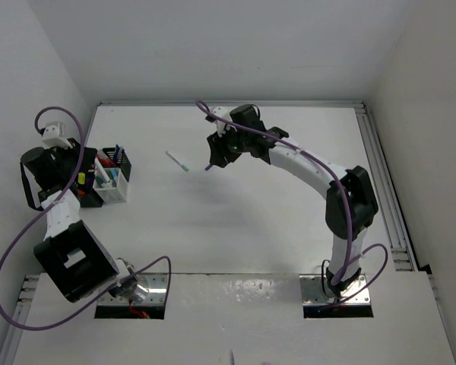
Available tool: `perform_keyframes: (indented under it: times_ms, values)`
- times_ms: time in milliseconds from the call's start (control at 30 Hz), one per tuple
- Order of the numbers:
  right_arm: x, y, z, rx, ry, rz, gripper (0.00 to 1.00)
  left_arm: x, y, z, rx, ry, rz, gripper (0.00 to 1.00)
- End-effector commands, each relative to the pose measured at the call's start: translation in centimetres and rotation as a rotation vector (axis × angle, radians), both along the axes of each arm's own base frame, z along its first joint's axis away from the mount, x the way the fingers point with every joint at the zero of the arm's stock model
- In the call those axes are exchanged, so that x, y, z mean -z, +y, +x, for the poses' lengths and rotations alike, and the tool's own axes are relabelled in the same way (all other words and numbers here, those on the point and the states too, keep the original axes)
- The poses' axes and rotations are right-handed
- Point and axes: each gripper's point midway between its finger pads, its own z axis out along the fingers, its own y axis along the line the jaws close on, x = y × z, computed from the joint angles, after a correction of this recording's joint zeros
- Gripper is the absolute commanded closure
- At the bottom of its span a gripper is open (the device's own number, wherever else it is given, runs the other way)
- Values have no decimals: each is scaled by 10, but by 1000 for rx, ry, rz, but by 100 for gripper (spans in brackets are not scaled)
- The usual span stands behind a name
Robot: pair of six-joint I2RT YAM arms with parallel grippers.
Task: Sort the stationery into containers
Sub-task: Place the pen in the storage box, then move the pen to the center of the board.
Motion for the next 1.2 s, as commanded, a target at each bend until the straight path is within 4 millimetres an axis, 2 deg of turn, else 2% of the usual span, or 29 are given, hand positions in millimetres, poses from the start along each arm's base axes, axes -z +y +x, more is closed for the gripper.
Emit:
perform_keyframes:
  times_ms: [0, 133, 233, 267, 300, 367, 433, 633, 700, 733, 767, 833, 867, 900, 933, 1000, 1033, 1067, 1167]
  values:
    - [6, -8, 15, 16, -52, -31, 52, 4, 10, 7, -7, -34, 66, 100]
    - [16, -12, 18, 6, -58, -65, 52, 19, 12, 7, -8, -5, 67, 93]
    - [33, -12, 22, -52, -86, -114, 52, 26, 12, 7, -8, 8, 58, 75]
    - [36, -13, 24, -67, -96, -126, 52, 26, 12, 7, 0, 9, 54, 64]
    - [39, -12, 25, -96, -114, -137, 52, 27, 11, 8, 3, 13, 48, 58]
    - [47, -9, 24, -222, -174, -178, 52, 24, 9, 8, 11, 16, 32, 45]
    - [51, -10, 27, -362, -259, -242, 53, 21, 3, 8, 42, 19, 11, 39]
    - [72, -6, 41, -599, -392, -376, 60, 11, -22, 10, 140, 13, -8, 37]
    - [81, -4, 54, -585, -436, -401, 61, 8, -28, 9, 158, 4, -8, 36]
    - [78, -1, 63, -558, -456, -397, 62, 9, -31, 8, 161, 6, -13, 36]
    - [86, 1, 74, -520, -458, -405, 63, 6, -34, 8, 167, -1, -9, 36]
    - [86, 5, 90, -386, -433, -378, 69, 4, -37, 7, 175, -6, -14, 36]
    - [83, 8, 109, -262, -444, -348, 74, 3, -37, 7, 176, -8, -17, 35]
    - [82, 9, 117, -217, -446, -329, 74, 2, -38, 7, 175, -9, -19, 35]
    - [74, 14, 127, -174, -464, -290, 74, 1, -38, 6, 177, -10, -18, 35]
    - [83, 14, 136, -80, -403, -240, 73, 1, -39, 5, 177, -7, -16, 35]
    - [76, 16, 144, -41, -411, -211, 73, 1, -38, 5, 176, -6, -14, 35]
    - [79, 16, 158, 60, -373, -155, 69, 1, -37, 4, 169, -2, -18, 34]
    - [89, 13, 163, 105, -328, -134, 68, 0, -34, 5, 151, 7, -33, 34]
